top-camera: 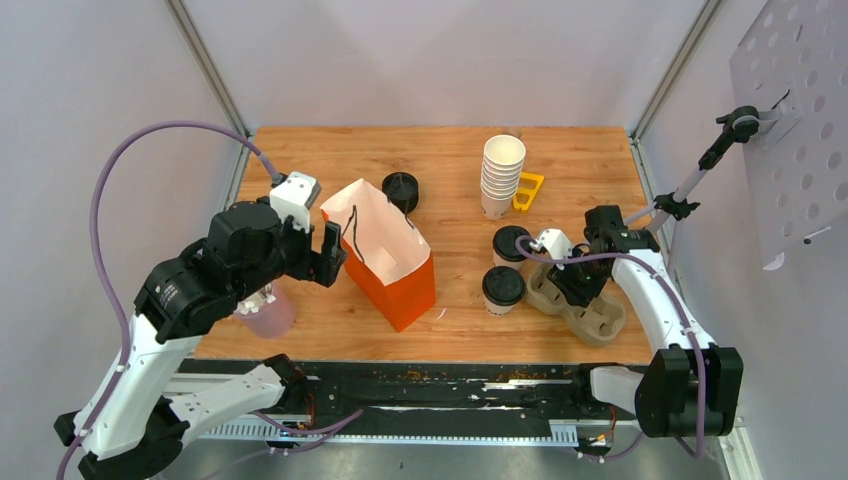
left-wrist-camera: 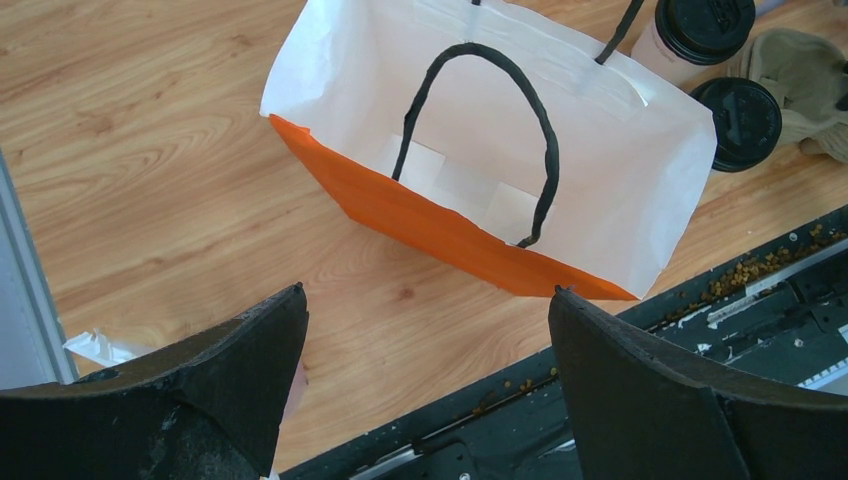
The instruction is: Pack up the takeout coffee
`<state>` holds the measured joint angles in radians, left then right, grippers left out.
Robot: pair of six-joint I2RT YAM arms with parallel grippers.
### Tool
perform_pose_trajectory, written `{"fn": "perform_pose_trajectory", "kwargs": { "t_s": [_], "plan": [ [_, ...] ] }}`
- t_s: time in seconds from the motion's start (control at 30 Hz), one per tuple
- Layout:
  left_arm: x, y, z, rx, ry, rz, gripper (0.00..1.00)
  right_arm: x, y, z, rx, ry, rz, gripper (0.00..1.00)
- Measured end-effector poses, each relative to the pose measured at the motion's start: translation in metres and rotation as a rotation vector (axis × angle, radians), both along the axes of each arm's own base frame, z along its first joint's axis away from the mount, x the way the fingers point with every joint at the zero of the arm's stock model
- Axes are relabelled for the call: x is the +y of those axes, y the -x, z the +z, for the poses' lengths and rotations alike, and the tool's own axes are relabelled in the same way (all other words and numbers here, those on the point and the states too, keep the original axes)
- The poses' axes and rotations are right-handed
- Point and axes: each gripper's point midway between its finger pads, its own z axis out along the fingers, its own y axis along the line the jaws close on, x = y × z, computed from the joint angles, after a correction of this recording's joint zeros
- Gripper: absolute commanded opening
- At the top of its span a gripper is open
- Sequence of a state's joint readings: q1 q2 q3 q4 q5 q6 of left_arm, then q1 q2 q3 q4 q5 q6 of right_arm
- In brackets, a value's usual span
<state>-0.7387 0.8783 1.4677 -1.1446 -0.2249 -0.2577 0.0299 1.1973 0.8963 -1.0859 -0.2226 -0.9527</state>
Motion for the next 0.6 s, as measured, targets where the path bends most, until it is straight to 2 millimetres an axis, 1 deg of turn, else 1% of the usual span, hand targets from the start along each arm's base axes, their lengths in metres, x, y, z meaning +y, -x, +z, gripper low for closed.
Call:
{"fn": "perform_pose_trajectory", "kwargs": {
  "t_s": [0.17,0.23,0.37,0.6],
  "plan": [
    [0.0008,-0.0005,0.0001,-0.002,-0.002,0.004,0.97,0.0012,0.0031,-0.0037,0.011,-0.007,0.002,0.37],
    [0.0009,-0.0006,0.0001,-0.002,-0.003,0.004,0.97,0.0014,0.0031,-0.004,0.011,-0.007,0.002,0.34],
    [0.0013,-0.0009,0.0001,-0.004,-0.004,0.007,0.97,0.0015,0.0034,-0.0041,0.011,-0.009,0.002,0.3],
    [0.0018,-0.0013,0.0001,-0.005,-0.006,0.01,0.97,0.0015,0.0033,-0.0034,0.012,-0.008,0.002,0.29]
  ]
}}
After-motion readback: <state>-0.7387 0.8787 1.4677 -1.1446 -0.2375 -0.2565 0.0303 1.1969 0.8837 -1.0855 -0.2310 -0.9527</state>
